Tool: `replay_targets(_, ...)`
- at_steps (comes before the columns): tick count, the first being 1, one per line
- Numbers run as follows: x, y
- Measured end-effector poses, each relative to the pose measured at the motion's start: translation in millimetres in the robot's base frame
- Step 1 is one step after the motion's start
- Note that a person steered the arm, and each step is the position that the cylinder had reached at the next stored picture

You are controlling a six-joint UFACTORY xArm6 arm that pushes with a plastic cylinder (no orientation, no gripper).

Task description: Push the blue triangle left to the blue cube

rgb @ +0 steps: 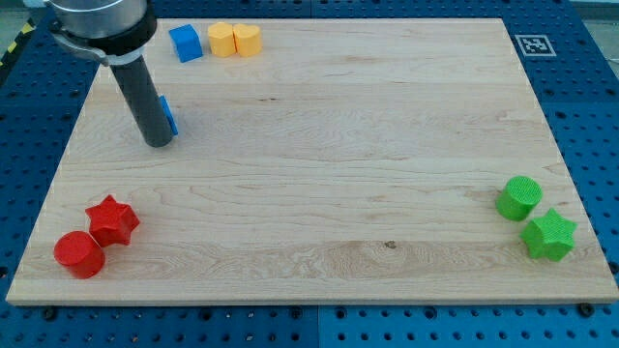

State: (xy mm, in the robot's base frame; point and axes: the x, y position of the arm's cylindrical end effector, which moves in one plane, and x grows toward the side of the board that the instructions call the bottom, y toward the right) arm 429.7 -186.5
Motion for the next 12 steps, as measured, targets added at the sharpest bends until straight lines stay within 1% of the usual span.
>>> replay_targets(4, -37, -8)
replay_targets(8, -98, -17)
replay_targets(12, -106, 4)
